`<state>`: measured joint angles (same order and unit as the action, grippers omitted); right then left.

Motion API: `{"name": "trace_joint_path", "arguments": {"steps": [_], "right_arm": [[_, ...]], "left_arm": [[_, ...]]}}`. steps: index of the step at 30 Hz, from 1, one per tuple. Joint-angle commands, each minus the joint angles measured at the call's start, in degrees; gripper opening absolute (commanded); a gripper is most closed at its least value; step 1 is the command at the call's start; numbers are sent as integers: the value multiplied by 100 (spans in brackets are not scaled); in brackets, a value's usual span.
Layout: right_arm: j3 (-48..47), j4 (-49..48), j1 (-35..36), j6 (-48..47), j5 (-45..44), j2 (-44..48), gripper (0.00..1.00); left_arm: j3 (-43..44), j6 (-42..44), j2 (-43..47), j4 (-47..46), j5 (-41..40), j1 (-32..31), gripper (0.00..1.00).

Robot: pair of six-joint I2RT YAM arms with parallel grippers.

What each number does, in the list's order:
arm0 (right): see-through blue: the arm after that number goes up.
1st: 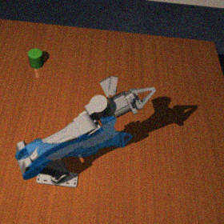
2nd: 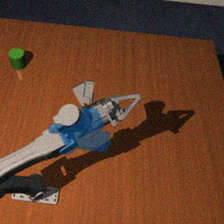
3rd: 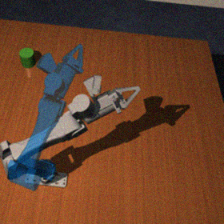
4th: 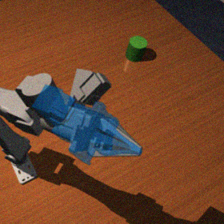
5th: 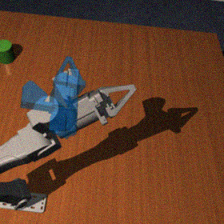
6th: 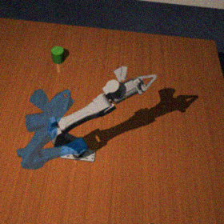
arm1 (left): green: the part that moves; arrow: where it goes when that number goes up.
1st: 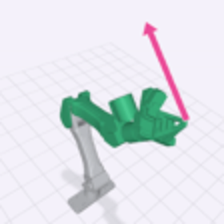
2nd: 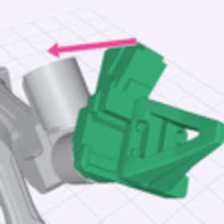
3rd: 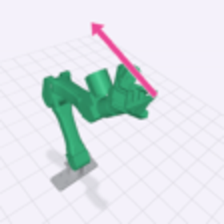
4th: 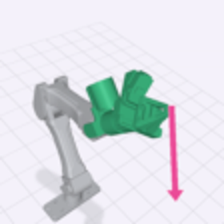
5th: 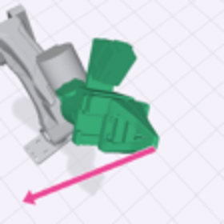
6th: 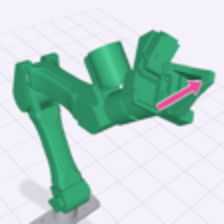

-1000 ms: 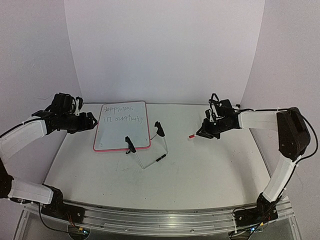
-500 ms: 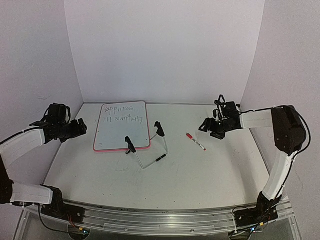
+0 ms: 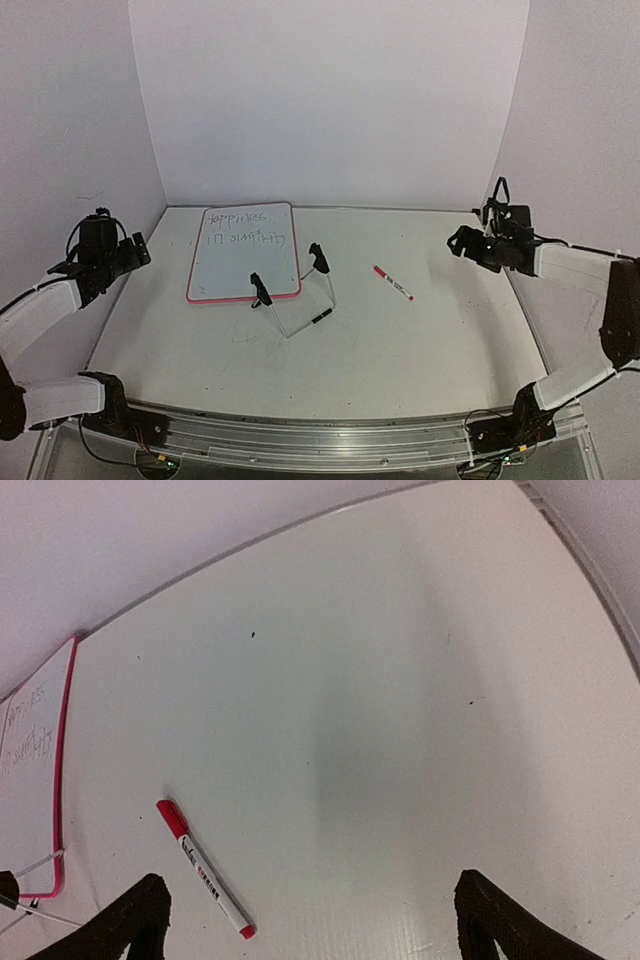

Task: Write a sentence on the whiteboard
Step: Reset both arms

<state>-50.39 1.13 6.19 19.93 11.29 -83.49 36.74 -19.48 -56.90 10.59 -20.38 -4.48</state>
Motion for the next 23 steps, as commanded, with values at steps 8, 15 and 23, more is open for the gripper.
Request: {"name": "trace_joint_path", "arguments": {"steps": [8, 15, 23], "right_arm": [[2641, -2813, -79, -480, -1561, 2340, 95], [3293, -3150, -79, -557, -1849, 2656, 94], [3411, -3175, -77, -645, -1888, 2882, 94]], "left_arm": [[-1858, 311, 1909, -1294, -1216, 29, 99], [-2108, 135, 1957, -1305, -1213, 26, 99], [-2077, 209, 1479, -1611, -982, 26, 99]]}}
